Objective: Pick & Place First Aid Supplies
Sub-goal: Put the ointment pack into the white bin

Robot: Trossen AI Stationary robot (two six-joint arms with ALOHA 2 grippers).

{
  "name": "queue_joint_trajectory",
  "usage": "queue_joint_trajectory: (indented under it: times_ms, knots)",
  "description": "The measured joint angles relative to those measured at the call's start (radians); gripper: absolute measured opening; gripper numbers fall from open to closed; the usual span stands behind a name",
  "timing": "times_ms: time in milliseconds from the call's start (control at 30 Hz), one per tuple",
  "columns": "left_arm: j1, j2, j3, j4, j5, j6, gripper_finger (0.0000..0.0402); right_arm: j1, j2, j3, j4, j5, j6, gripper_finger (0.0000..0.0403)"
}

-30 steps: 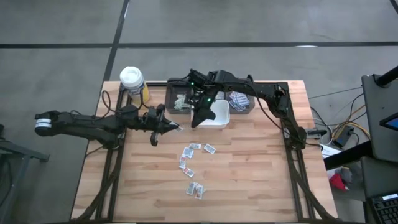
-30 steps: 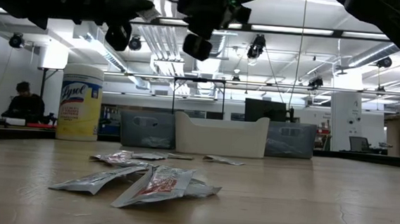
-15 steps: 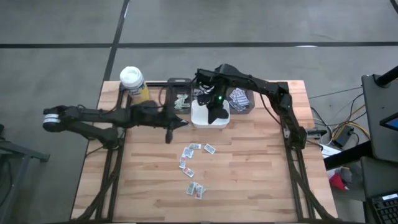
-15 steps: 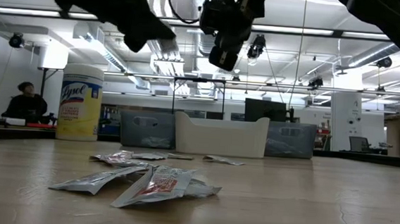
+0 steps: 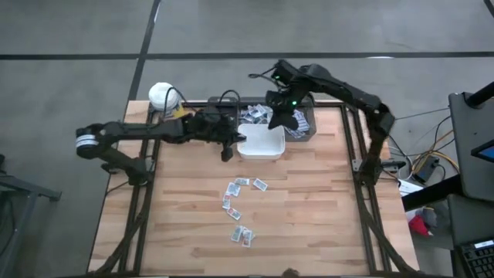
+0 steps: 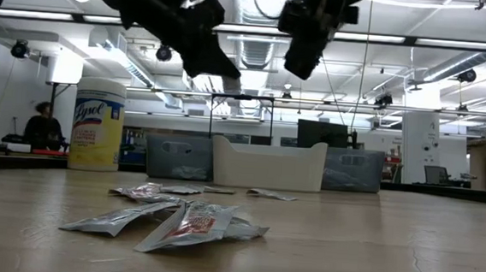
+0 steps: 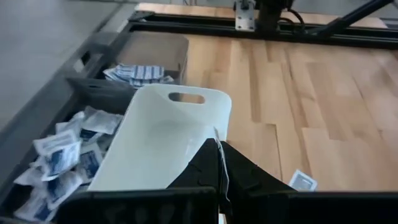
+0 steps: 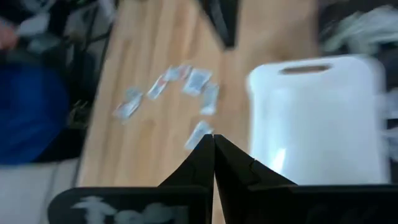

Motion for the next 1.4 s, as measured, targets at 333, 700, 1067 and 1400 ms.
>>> queue_joint_trajectory:
  times_ms: [333,700,1067,1400]
  knots:
    - [0.061,0.244,0.231,-0.183,0.093,0.119,0.0000,-0.006,-0.408,-0.557,0.610,0.261,0.257,0.0008]
    - [0.088,0.496,0.530,-0.440,0.103,0.183,0.0000,-0.008,-0.742,-0.959,0.950,0.396,0.447,0.0008]
    - [0.105,0.695,0.742,-0.629,0.105,0.133,0.0000,-0.009,-0.849,-1.096,1.070,0.466,0.476,0.0008]
    - [0.106,0.741,0.791,-0.654,0.104,0.122,0.0000,-0.009,-0.838,-1.096,1.070,0.466,0.443,0.0008]
